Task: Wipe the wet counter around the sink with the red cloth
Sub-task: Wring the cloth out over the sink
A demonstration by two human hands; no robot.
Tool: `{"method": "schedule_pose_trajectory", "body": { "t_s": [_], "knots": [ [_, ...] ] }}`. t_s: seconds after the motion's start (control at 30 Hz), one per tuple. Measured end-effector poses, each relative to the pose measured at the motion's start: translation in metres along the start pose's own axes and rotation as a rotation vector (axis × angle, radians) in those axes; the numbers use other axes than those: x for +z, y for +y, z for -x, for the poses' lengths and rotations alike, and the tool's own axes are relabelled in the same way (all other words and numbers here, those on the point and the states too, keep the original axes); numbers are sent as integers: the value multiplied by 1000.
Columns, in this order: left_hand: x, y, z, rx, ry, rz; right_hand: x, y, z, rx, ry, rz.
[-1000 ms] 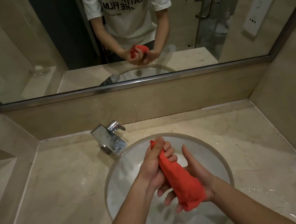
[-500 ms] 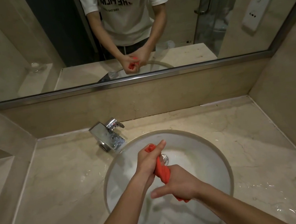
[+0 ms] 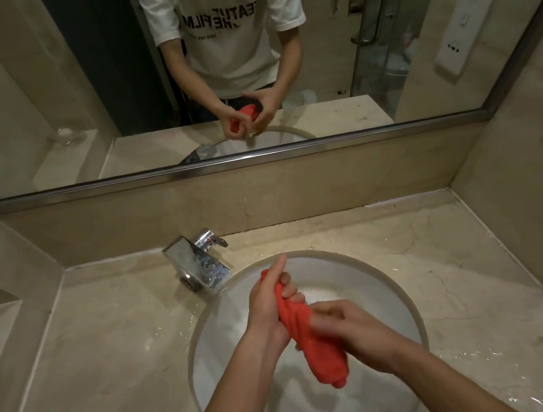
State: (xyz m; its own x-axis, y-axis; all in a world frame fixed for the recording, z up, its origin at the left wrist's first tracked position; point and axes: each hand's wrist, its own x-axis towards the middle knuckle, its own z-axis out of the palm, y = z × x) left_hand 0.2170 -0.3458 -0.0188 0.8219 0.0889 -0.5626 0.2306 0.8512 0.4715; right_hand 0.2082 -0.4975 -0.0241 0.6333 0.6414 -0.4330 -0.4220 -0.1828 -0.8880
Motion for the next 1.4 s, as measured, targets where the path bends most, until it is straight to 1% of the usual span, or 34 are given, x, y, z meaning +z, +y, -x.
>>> {"method": "schedule_pose_trajectory", "body": {
  "t_s": [0.03, 0.07, 0.1, 0.13, 0.17, 0.23, 0.27, 0.3, 0.37, 0.43, 0.5, 0.57, 0.63, 0.77, 0.87, 0.97, 1.07, 1.13, 1.2, 1.27, 1.33, 1.4],
  "knots": [
    [6, 5, 5, -21, -85, 67, -9, 1, -2, 23, -17, -183],
    [9, 9, 6, -33, -169, 124, -16, 4, -6, 86, -70, -390],
    [13, 12, 8, -45, -254, 174, -20, 7, -8, 149, -155, -574],
    [16, 14, 9, -53, -333, 207, -20, 10, -9, 197, -269, -700],
    [18, 16, 10, -56, -399, 221, -17, 14, -9, 230, -413, -760],
    [20, 16, 9, -54, -499, 193, -4, 17, -6, 207, -676, -733],
    [20, 15, 9, -59, -524, 155, 2, 17, -5, 179, -746, -696],
    [19, 14, 10, -65, -536, 107, 5, 18, -7, 157, -785, -683],
    [12, 11, 9, -86, -518, 21, 9, 16, -9, 116, -789, -658],
    [4, 7, 9, -110, -474, -22, 12, 13, -9, 93, -757, -587],
    [-3, 3, 6, -101, -421, -74, 15, 14, -8, 141, -673, -510],
    [-7, 0, 3, -73, -336, -149, 21, 13, -6, 208, -525, -432],
    [-9, -1, 0, -38, -223, -229, 27, 12, -7, 223, -342, -296],
    [-18, -5, -6, 39, 0, -358, 36, 10, -13, 175, -34, 231],
    [-28, -10, -13, 73, 141, -392, 37, 18, -21, 75, 116, 608],
    [-35, -18, -21, 104, 315, -420, 37, 32, -31, -32, 217, 1006],
    [-40, -26, -26, 127, 519, -433, 41, 40, -36, 10, 356, 1217],
    [-40, -27, -26, 102, 613, -396, 40, 45, -39, 57, 391, 1308],
    [-36, -26, -26, 60, 631, -333, 37, 45, -39, 77, 397, 1375],
    [-32, -22, -24, 19, 587, -271, 36, 41, -36, 71, 382, 1351],
    [-27, -17, -18, 1, 489, -195, 36, 33, -29, 35, 360, 1227],
    [-20, -11, -12, -47, 310, -57, 31, 19, -17, 15, 291, 1033]
  ]
}}
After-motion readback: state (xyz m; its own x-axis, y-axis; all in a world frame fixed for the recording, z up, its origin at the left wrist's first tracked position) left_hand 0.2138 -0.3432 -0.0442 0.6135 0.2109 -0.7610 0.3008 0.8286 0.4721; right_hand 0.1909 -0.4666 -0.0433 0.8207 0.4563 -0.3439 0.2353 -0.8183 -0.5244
